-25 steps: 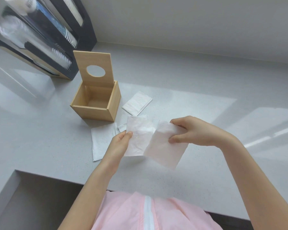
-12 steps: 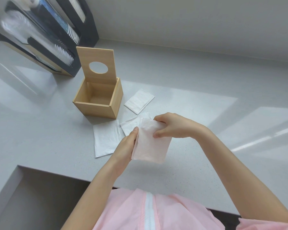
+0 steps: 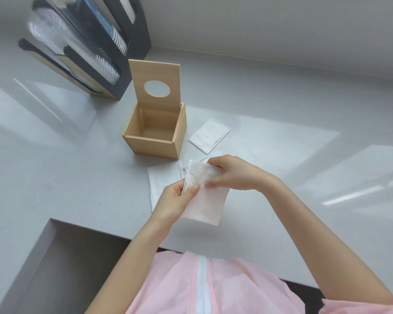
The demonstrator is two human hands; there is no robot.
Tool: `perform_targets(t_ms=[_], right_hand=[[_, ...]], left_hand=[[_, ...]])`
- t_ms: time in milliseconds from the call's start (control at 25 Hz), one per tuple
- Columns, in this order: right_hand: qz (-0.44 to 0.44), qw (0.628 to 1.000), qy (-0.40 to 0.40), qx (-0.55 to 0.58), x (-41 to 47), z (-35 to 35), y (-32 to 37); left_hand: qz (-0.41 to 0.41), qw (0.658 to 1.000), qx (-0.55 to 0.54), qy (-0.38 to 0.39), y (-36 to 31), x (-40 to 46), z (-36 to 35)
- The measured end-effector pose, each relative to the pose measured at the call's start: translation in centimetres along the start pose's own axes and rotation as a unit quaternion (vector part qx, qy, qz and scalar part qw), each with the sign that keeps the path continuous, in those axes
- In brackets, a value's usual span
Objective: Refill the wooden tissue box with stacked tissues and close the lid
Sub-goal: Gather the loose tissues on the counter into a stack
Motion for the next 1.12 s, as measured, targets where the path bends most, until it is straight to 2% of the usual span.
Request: perform_targets(t_ms=[160,360,440,640,720,840,1120], right_hand=[[0.012,0.997,-0.032,0.069,1.5,-1.5,1.0],[-0.034,0.973,-0.16,0.162,3.8,-3.6,1.1],[-0.058,0.972,-0.195,0.118,4.7,-5.1,0.9],[-0.139,0.969,-0.201,-0.035,6.1,-9.3,1.5],[-0.154,0.959,-0.228,-0.065,6.6,-10.1,2.2],[-0.167,0.949,-0.259,-0.065,7.2,-10.6,2.6],[-0.175,0.948,-0.261,-0.044,7.8,-11.4,2.6]], left_hand=[[0.014,1.0,-0.015,-0.003,1.0,0.0,2.9],[0.054,0.997,-0.043,-0.045,2.7,0.4,7.4],[0.065,0.995,-0.047,-0.052,3.3,0.7,9.1],[0.067,0.995,-0.048,-0.05,4.3,1.2,12.1],[0.067,0.996,-0.044,-0.044,4.7,1.5,13.1],[0.067,0.996,-0.038,-0.037,5.2,2.1,14.4],[0.057,0.997,-0.042,-0.01,5.8,2.6,15.8]])
Point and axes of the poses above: each hand's wrist, its own x-axis towards the middle knuckle, its own z-axis out of the back of the hand, y = z × x, the point moved 2 cm from there along x, towards the middle knuckle, and after that the axes turned 13 degrees about x, right-handed, at the moved point
